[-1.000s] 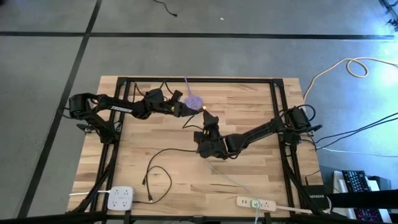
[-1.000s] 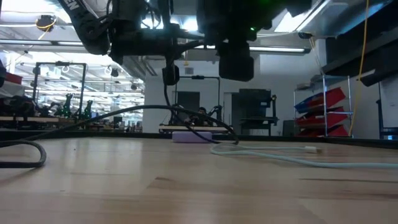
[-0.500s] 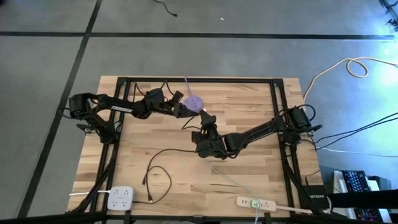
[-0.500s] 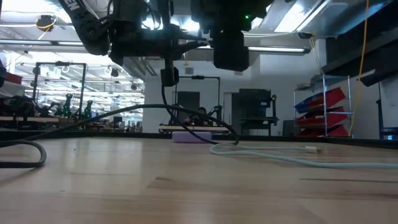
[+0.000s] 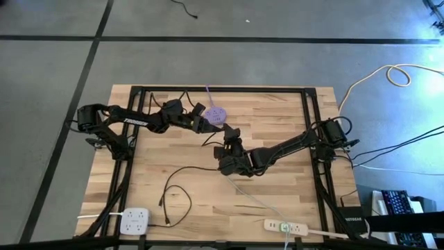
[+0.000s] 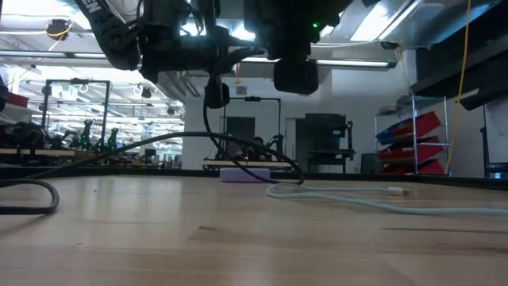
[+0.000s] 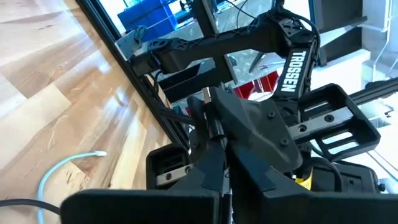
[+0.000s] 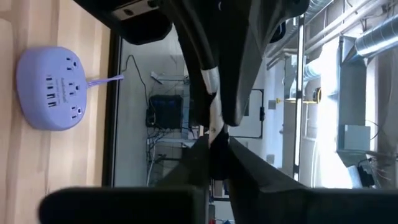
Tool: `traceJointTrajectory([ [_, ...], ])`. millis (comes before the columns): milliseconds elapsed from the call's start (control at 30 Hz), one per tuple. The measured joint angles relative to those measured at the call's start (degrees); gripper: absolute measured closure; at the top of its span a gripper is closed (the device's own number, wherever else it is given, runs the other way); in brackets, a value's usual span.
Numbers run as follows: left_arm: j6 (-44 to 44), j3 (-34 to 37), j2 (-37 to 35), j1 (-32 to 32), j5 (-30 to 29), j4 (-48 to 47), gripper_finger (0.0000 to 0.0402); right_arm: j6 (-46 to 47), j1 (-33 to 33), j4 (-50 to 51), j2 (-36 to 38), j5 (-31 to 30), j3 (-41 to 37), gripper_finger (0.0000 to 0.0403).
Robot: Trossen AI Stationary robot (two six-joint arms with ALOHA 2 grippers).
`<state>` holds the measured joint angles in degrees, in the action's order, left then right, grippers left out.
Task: Insert USB
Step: Insert the black usb cable into the purple outlet extension
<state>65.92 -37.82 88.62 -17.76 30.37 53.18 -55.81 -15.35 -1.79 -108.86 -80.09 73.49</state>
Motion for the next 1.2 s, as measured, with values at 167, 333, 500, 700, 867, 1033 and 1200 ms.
traceJointTrajectory([
  [167,-0.34,0.0,0.0,0.0,-0.4,-0.24,0.04,0.02,0.0,-0.01,0.0,0.15,0.0,0.0372],
  [333,-0.6,0.0,0.0,0.0,-1.09,-0.63,0.04,-0.03,-0.04,-0.99,0.0,0.4,0.0,0.0353],
  [500,-1.25,0.0,0.0,0.0,-1.16,-0.71,0.04,-0.15,-0.04,-1.15,0.0,1.56,0.0,0.0353],
  [700,-1.73,0.01,0.0,-0.17,-1.12,-1.39,0.04,-2.01,-0.24,-0.86,0.0,3.02,-0.07,0.0379],
  [867,-1.8,0.09,0.0,-0.15,-0.97,-1.63,0.04,-2.84,-0.33,-0.68,0.0,3.59,-0.11,0.0382],
  [1033,-1.9,0.09,0.0,-0.13,-1.24,-1.65,0.04,-2.84,-0.33,-0.61,0.0,3.68,-0.11,0.037],
  [1200,-2.92,0.09,0.0,-0.13,-2.1,-1.86,0.04,-2.91,-0.33,-0.71,0.0,4.32,-0.11,0.0371],
])
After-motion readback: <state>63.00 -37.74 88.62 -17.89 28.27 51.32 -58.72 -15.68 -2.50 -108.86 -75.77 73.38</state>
